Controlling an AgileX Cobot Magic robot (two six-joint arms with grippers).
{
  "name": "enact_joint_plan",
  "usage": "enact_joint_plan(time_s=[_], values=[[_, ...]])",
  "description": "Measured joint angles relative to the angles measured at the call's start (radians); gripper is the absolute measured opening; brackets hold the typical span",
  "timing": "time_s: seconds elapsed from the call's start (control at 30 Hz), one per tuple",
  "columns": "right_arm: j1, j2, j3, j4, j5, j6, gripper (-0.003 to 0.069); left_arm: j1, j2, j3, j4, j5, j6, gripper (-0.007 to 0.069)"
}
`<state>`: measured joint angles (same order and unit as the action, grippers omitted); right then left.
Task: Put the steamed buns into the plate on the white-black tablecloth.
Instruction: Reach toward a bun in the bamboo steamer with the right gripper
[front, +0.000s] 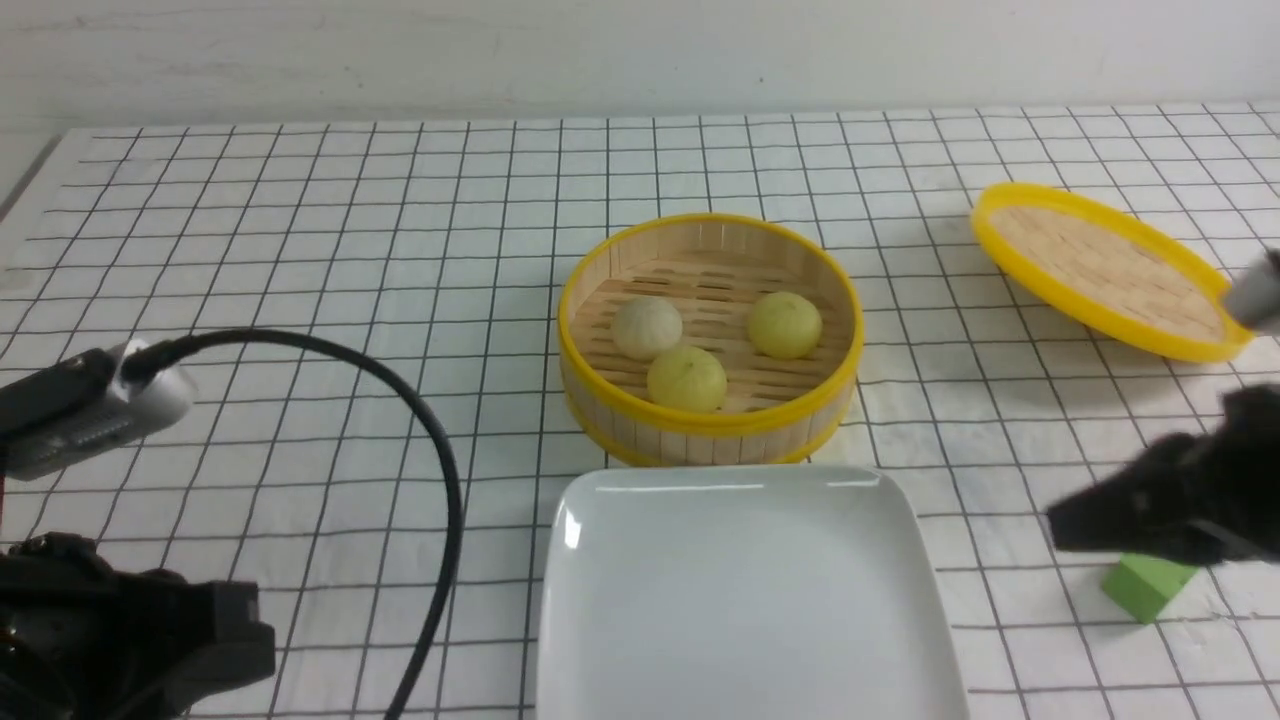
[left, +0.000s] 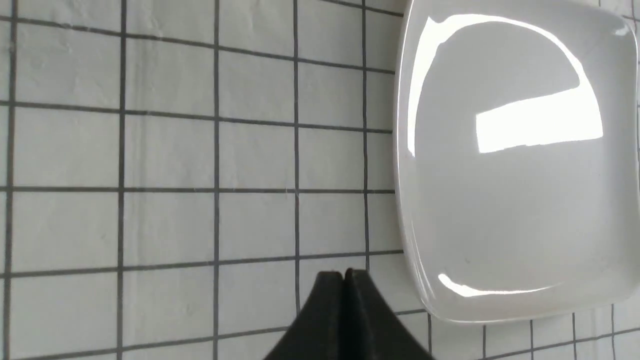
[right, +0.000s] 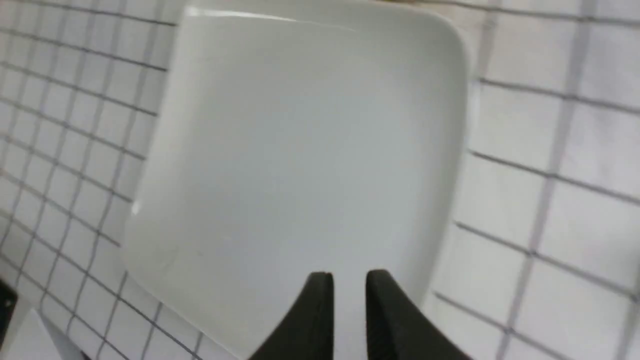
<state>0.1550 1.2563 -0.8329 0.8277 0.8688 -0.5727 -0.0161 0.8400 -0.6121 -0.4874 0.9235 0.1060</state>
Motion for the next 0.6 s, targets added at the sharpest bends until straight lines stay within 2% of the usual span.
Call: enact_joint_plan(time_s=[0.13,0.2,0.3,0.5,0.6], values=[[0.092,0.169,-0.150,-0.009,-0.040,-0.008,0.0245,0.000,0.000,0.000,0.000,-0.001,0.001,0.0002],[0.141,0.300,-0.299,-0.065,-0.068,0.020,0.0300,0.000,0.000,0.000,0.000,-0.001,0.001,0.0002],[0.171,0.455,-0.490,-0.171,-0.079,0.081,0.0344,0.000,0.000,0.000,0.000,-0.001,0.001,0.0007],[0.181,0.734,-0.813,-0.389,-0.080,0.211,0.0371,0.000,0.000,0.000,0.000,0.000,0.015,0.0020],[0.181,0.842,-0.918,-0.456,-0.080,0.235,0.0370,0.000,0.000,0.000,0.000,0.001,0.021,0.0028]])
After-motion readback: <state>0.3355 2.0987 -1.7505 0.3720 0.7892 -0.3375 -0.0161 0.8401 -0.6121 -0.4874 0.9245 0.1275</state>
